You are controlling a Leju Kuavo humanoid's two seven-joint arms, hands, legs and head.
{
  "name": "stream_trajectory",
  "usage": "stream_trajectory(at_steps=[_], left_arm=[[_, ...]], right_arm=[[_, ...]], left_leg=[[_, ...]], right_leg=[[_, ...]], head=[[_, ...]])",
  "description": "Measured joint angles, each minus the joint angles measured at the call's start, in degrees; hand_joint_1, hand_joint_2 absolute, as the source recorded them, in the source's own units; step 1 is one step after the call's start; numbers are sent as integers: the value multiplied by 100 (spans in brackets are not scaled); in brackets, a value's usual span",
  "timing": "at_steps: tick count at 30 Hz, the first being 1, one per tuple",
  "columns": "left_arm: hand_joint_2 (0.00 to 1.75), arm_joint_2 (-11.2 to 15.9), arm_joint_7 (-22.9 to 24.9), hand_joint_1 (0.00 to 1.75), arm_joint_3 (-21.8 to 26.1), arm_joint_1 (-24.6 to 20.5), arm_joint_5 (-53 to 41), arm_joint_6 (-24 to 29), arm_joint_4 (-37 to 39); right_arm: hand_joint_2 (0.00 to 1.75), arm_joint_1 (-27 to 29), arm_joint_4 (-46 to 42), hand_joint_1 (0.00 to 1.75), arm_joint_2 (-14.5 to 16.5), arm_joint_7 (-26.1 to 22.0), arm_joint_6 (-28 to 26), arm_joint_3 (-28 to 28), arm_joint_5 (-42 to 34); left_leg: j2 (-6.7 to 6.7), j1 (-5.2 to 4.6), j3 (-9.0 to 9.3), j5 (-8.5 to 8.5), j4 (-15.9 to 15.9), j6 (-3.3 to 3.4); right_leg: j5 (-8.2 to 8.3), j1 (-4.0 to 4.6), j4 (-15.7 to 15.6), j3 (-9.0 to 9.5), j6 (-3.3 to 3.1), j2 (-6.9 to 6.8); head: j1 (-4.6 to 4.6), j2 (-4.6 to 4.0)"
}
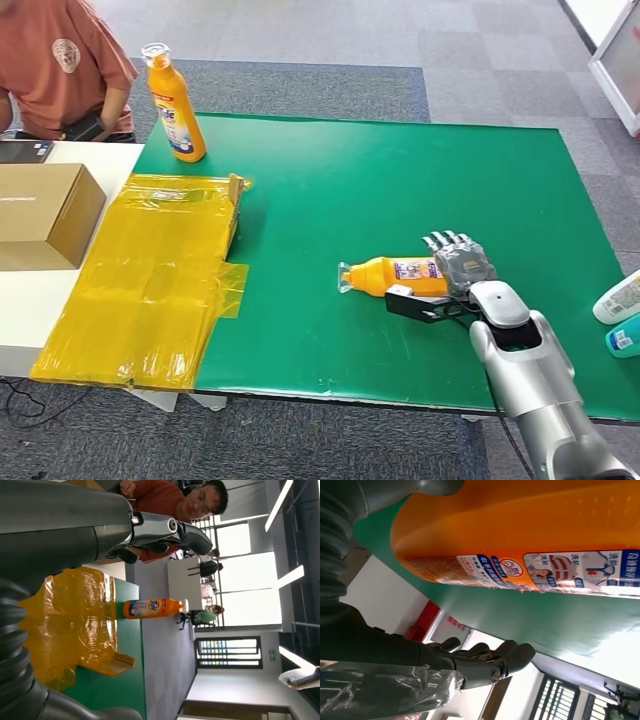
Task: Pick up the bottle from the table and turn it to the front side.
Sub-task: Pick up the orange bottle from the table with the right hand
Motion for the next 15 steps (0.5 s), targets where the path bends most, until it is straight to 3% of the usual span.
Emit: stream_trajectory(at_steps=[15], left_arm=[[175,-1,39,0,-11,-69,-68,-50,11]], right_arm=[[175,-93,535,0,203,23,-109,-127,30]], left_leg=[[-1,0,-1,-2,0,1]], right_leg=[[0,0,0,-1,0,-1]], head=[[0,0]])
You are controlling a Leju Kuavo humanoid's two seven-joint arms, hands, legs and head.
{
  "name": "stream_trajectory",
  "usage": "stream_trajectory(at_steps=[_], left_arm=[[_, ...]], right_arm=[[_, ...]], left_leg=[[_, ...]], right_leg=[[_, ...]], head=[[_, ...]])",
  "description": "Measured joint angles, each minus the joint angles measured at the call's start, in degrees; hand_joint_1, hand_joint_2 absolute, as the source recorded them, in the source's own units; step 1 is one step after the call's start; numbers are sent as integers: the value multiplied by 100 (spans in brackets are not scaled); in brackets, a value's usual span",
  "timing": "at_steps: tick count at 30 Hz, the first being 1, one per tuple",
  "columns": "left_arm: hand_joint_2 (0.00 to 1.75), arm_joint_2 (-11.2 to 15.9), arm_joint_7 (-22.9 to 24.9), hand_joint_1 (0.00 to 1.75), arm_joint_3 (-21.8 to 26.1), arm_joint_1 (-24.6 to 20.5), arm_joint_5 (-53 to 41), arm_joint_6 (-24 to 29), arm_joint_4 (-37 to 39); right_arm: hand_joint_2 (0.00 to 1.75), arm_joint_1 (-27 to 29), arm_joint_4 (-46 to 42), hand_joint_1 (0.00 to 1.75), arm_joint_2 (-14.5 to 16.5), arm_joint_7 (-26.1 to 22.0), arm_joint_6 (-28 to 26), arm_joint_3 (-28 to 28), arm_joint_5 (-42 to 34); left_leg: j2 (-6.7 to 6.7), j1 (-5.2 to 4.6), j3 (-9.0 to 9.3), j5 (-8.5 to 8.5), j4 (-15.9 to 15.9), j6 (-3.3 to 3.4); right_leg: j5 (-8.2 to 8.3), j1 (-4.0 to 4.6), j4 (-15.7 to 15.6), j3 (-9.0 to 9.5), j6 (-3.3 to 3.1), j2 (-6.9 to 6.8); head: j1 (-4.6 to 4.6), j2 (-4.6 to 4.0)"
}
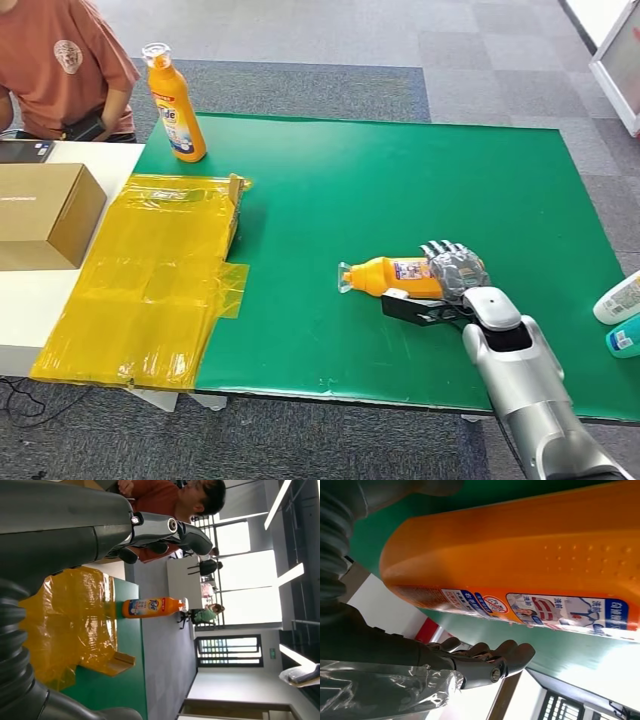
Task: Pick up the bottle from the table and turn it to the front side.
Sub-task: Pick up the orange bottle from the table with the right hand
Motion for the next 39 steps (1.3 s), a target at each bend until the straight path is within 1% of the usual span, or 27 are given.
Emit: stream_trajectory(at_steps=[9,18,28,36,37,39], left_arm=[[175,-2,-5,0,-34,-9,-81,-16,1],[175,4,-83,0,-201,-11,-206,64,3],[175,68,-99,0,-356,3,-236,191,9],[175,114,-101,0,-431,20,-236,227,9],[175,114,-102,0,-431,21,-236,227,9],[175,117,-105,0,-432,25,-236,228,9]], right_arm=[[175,-153,427,0,40,0,-28,-192,58],[175,-449,1001,0,50,20,-84,-516,138],[175,-613,1345,0,52,31,-166,-766,190],[175,-641,1457,0,70,35,-216,-893,264],[175,-643,1463,5,71,35,-217,-894,268],[175,-652,1479,92,75,34,-209,-898,301]], left_leg=[[-1,0,1,1,0,0],[0,-1,2,1,0,0],[0,-1,7,2,0,0],[0,-1,26,1,0,1],[0,-1,28,1,0,1],[0,-1,30,1,0,1]], right_leg=[[0,0,0,0,0,0],[1,-1,0,0,0,0],[2,-1,0,6,2,0],[2,-1,-1,26,2,0],[2,-1,-1,28,2,0],[2,-1,-1,30,2,0]], head=[[-1,0],[0,0],[-1,0],[-1,0],[0,0],[-1,0]])
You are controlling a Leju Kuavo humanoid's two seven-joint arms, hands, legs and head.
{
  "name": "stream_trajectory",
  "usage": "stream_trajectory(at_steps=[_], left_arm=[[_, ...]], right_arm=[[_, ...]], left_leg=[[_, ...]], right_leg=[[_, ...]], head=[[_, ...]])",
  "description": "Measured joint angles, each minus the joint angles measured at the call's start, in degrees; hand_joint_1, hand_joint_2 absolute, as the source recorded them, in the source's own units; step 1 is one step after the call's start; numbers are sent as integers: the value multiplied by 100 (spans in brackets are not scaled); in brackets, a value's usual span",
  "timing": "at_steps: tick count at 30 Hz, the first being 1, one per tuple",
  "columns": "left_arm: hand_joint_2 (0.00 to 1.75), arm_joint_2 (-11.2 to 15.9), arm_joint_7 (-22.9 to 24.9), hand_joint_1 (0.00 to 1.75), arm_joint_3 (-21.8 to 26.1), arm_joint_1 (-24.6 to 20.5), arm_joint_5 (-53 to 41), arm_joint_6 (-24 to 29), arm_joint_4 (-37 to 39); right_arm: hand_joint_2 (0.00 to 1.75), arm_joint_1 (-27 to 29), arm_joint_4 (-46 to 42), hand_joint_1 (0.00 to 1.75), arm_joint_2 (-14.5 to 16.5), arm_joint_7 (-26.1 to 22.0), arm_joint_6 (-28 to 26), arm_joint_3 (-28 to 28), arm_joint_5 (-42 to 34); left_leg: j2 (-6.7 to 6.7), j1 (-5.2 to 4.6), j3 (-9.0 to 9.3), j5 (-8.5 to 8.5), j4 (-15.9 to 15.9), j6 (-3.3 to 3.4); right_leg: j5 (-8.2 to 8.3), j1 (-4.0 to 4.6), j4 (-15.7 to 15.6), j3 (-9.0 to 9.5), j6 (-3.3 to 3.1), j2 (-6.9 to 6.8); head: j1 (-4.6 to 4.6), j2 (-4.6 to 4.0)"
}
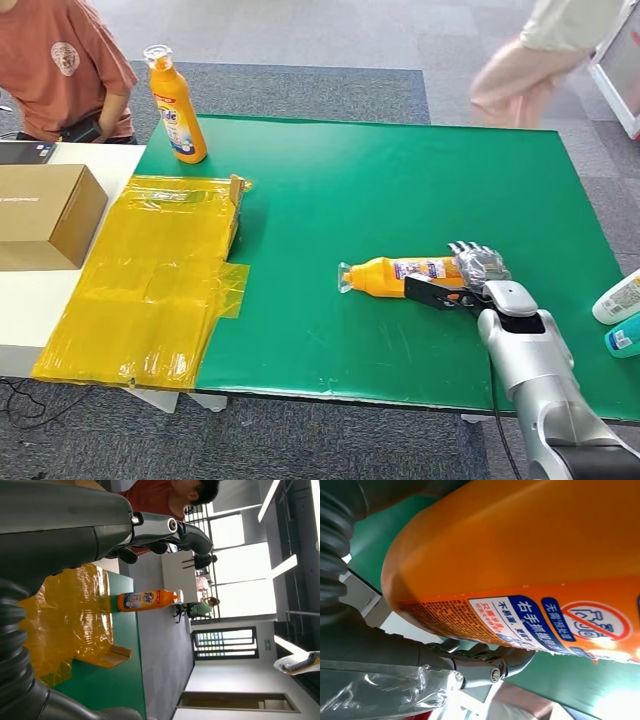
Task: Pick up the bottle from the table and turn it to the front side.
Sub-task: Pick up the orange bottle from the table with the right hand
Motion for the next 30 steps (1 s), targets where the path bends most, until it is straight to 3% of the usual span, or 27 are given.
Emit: stream_trajectory(at_steps=[2,25,27,30], left_arm=[[175,10,-9,0,-3,5,0,4,0],[175,76,15,0,14,24,183,10,0],[175,83,15,0,21,19,224,-17,4],[175,176,7,0,19,-11,354,-33,85]], right_arm=[[175,-15,28,175,5,-1,33,-5,73],[175,-118,173,175,84,-145,90,-124,212],[175,-109,169,175,91,-388,238,-188,-119],[175,-29,51,175,79,-1169,912,-426,-1493]], left_leg=[[0,0,2,0,0,0],[0,0,3,0,0,-1],[0,0,4,0,0,-1],[0,0,8,-1,0,-1]], right_leg=[[0,0,0,1,0,0],[1,0,0,1,0,1],[1,0,0,-1,0,1],[0,0,-1,-1,-1,1]], head=[[0,0],[0,0],[-1,0],[0,0]])
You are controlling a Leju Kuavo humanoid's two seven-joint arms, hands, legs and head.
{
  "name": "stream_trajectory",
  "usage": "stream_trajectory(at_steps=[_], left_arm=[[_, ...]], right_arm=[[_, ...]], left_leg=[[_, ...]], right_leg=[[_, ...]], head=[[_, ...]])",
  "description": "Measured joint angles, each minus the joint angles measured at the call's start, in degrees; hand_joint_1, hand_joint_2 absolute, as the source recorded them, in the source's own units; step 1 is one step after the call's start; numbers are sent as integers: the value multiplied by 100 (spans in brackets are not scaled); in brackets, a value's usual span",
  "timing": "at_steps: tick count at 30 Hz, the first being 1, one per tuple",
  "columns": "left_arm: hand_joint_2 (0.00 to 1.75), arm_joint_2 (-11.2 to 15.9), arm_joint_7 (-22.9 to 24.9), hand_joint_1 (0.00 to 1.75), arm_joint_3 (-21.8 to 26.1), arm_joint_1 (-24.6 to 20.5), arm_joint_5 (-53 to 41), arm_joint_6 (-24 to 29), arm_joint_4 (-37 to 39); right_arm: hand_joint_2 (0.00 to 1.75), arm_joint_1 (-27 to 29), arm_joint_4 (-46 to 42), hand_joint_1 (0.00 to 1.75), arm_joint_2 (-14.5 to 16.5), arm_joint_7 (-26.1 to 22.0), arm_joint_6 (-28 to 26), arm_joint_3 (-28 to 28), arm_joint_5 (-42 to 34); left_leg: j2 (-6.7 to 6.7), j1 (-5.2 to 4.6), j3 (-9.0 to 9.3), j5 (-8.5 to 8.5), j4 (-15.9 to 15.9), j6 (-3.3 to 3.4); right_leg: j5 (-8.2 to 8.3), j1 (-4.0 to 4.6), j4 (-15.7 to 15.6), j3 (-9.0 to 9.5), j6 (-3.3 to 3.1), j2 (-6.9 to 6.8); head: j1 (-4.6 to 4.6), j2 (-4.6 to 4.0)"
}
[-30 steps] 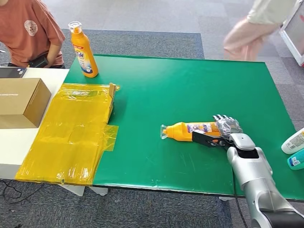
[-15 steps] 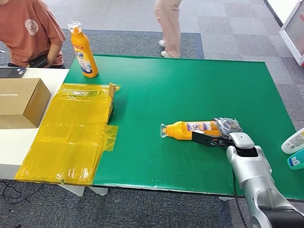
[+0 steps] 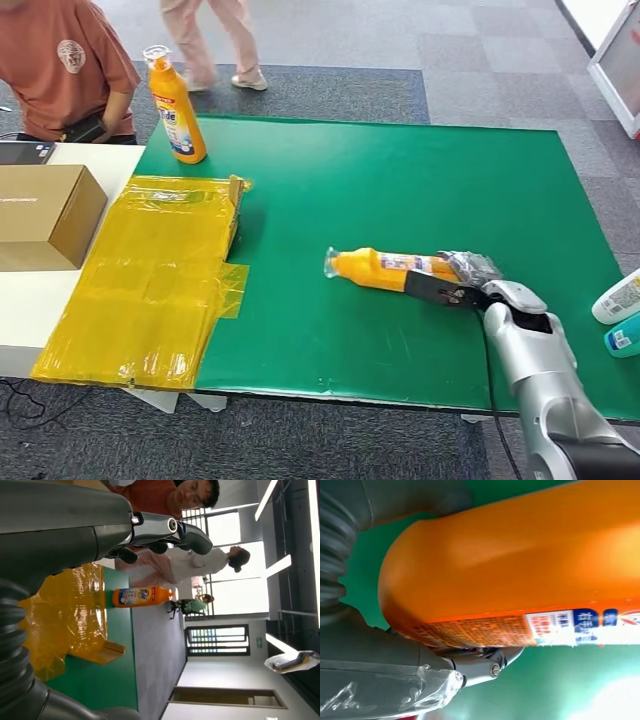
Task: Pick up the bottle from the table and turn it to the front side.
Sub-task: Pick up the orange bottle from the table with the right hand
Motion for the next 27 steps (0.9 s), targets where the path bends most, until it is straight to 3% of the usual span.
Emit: stream_trajectory(at_steps=[3,8,13,18,22,27], left_arm=[[175,126,-14,0,-6,-24,61,17,127],[175,240,-28,0,-17,-36,105,40,237],[175,425,-50,0,-134,-87,302,234,380],[175,810,-72,0,-682,-295,365,888,663],[175,1100,-33,0,-1196,-550,424,1354,920],[175,1329,111,0,-1767,-1100,423,1737,1326]], right_arm=[[175,186,-211,175,-42,-384,422,-158,-924],[175,340,-403,175,-81,-412,600,-247,-1396],[175,575,-724,175,-153,-587,1134,-281,-3288],[175,564,-1105,175,-229,-513,1407,-264,-5306],[175,463,-1324,175,-193,-401,1505,-233,-6202],[175,242,-1592,175,98,-229,1442,-188,-6900]], left_leg=[[0,0,0,-2,0,-1],[1,0,-2,-3,0,-1],[0,-3,-10,-3,0,0],[1,-2,-11,-1,0,-1],[0,-2,-14,2,0,1],[-1,-2,-14,14,0,3]], right_leg=[[-1,0,0,1,-1,0],[-2,0,0,-1,-1,0],[-1,-3,0,-9,-1,-1],[-1,-2,1,-9,-1,0],[2,-2,2,-8,1,-1],[8,-2,2,-9,2,-2]], head=[[-1,0],[1,0],[0,0],[1,0],[1,0],[2,0]])
